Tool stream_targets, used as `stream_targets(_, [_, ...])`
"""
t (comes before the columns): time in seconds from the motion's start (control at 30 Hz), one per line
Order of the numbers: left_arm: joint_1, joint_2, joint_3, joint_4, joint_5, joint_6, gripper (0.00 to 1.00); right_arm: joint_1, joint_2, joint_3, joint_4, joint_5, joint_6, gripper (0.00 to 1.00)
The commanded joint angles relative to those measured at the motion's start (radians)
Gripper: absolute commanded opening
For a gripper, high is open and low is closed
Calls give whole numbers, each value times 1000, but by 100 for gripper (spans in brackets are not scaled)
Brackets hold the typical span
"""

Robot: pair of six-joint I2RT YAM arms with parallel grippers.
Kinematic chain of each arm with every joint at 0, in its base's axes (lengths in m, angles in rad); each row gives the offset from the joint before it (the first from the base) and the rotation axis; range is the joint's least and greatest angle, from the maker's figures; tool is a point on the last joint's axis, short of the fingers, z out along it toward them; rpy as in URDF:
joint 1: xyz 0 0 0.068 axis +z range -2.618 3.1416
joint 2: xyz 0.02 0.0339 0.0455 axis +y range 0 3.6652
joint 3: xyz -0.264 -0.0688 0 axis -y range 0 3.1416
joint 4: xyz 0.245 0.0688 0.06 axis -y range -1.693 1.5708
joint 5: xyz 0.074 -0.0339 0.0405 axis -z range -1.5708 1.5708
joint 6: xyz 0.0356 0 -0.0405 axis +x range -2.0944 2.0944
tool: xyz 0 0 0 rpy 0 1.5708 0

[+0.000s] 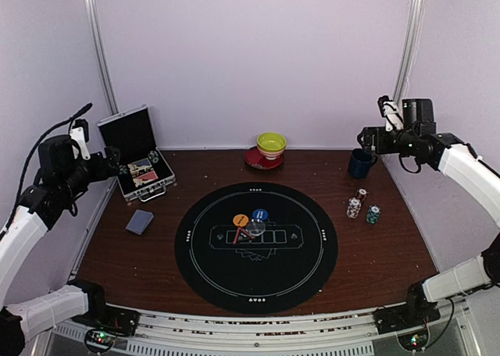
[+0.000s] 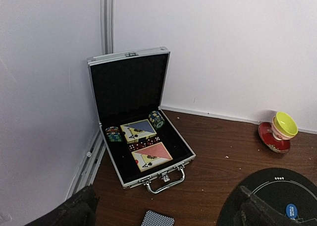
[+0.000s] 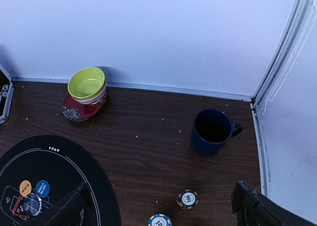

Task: Distribute texas hold em gaming equipment
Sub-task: Adjust the all-in button at the center of the board.

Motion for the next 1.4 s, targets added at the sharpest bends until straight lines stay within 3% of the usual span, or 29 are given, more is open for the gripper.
stream_targets(0.0, [15,-9,8,37,74,-48,98,60,52,35,-10,52,-50,100])
stream_targets(0.17, [5,-9,-11,34,110,-89,98,106,111,45,-22,127,-112,100])
stream_targets(0.33, [-4,-17,-40,2,91,-134,98,118,153,93,-71,88,-120,100])
stream_targets(0.53, [-6,-44,-84,-49,226,-66,98,118,340,323,-235,34,-104,100])
stream_targets(0.67, [-24,-93,-124,-65,164,-29,98,119,457,423,-305,17,-105,100])
stream_targets(0.83, [-31,-199,-187,-52,88,-131,98,119,572,530,-371,-1,-124,100])
stream_targets(0.97, [-33,-230,-205,-42,184,-142,98,132,625,609,-438,-43,-181,100])
stream_targets(1.37, [-33,-293,-221,-11,303,-80,98,202,502,394,-328,-97,-328,100])
